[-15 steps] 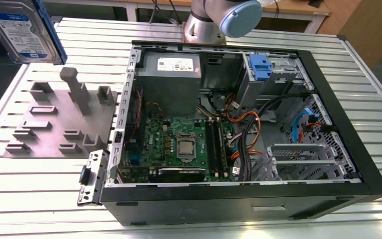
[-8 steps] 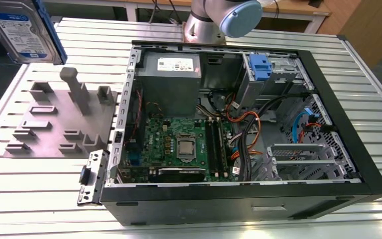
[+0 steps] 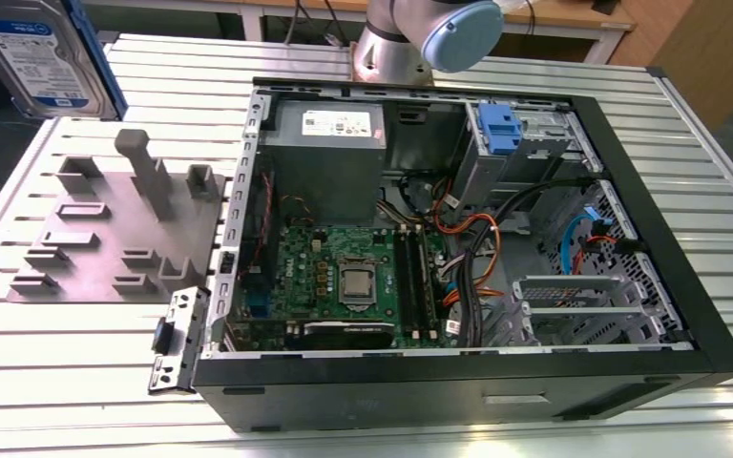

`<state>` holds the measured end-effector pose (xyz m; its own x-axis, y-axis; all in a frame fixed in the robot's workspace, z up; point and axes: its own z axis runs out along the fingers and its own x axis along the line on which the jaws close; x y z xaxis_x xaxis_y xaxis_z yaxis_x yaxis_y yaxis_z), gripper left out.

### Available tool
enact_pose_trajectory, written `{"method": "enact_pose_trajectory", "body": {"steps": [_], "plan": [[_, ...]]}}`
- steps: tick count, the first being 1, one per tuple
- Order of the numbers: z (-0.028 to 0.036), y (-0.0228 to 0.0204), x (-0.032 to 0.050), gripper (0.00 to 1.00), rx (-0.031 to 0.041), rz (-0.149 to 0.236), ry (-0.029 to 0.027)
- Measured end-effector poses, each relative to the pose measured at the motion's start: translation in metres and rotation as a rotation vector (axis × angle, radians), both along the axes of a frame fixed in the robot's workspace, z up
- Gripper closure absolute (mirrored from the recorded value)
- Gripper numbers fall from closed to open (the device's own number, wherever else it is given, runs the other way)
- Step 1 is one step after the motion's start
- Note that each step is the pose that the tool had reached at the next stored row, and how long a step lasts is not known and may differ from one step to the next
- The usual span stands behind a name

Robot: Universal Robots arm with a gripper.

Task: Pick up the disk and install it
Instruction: 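Pick up the disk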

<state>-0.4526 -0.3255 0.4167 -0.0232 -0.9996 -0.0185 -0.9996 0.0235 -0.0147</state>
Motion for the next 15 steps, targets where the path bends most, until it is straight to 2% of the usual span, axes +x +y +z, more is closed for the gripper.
{"method": "enact_pose_trajectory", "body": {"steps": [9, 15], "plan": [[0.0118, 0.0, 0.0, 0.64, 0.0, 0.0, -0.0001], [0.0162, 0.0, 0.0, 0.64, 0.0, 0.0, 0.0]]}}
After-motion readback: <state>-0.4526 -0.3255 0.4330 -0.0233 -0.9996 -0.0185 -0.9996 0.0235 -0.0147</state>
